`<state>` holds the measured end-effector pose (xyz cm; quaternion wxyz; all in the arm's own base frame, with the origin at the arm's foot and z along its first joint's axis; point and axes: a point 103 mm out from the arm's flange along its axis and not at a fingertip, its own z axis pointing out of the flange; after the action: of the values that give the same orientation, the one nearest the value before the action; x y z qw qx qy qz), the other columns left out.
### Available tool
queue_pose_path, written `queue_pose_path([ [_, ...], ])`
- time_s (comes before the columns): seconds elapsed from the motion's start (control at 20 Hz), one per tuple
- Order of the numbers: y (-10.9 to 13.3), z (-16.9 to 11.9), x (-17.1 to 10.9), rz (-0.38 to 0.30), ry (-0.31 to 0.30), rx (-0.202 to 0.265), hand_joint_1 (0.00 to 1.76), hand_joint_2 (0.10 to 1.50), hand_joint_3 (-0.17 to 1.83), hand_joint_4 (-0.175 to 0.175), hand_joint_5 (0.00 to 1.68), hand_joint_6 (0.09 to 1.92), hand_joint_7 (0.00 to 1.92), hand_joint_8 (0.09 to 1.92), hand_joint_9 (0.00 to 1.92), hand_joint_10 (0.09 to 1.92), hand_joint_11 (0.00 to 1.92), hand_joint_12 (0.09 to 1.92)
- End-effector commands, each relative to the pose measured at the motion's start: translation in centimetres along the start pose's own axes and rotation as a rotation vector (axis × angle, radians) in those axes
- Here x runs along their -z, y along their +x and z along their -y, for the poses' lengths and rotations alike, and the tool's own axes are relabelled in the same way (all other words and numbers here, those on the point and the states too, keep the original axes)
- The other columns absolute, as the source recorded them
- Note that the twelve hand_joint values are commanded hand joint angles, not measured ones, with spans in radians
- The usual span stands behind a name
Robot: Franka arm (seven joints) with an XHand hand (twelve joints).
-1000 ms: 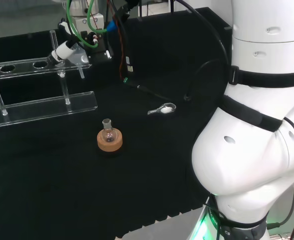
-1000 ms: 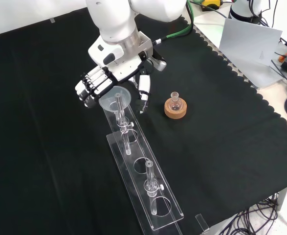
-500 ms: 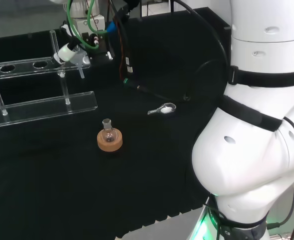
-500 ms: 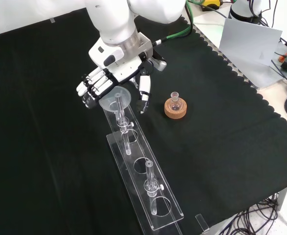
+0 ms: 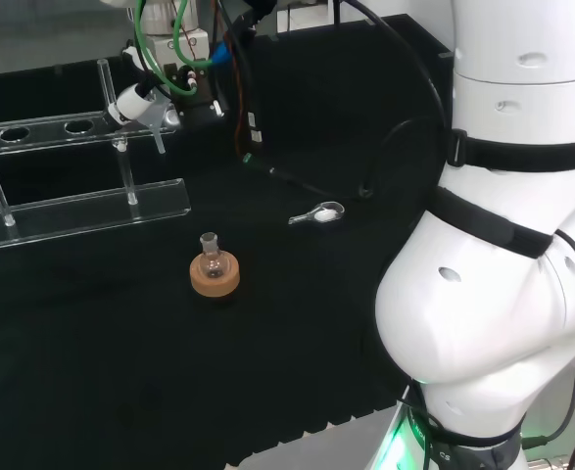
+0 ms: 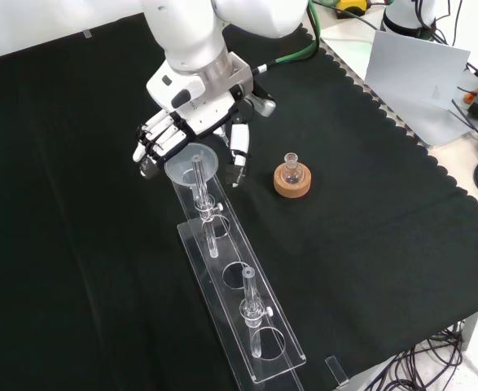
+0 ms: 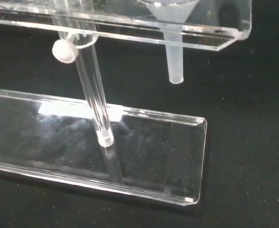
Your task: Pick up the funnel from the transparent funnel stand.
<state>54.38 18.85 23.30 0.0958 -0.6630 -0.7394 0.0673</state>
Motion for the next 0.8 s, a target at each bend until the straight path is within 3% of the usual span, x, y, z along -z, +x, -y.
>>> queue_pose_path([
  [0.05, -0.42, 0.06, -0.20, 0.002, 0.006, 0.005, 0.49, 0.74, 0.12, -0.016, 0.05, 0.09, 0.20, 0.34, 0.00, 0.46, 0.00, 0.85],
  [0.4, -0.62, 0.20, -0.31, 0.006, 0.003, 0.004, 0.52, 0.74, 0.14, -0.023, 0.11, 0.09, 0.21, 0.44, 0.00, 0.71, 0.00, 0.93],
  [0.8, -1.14, 0.28, -0.47, 0.019, 0.001, 0.004, 0.57, 0.75, 0.16, -0.026, 0.24, 0.09, 0.30, 0.50, 0.08, 0.76, 0.00, 0.96],
])
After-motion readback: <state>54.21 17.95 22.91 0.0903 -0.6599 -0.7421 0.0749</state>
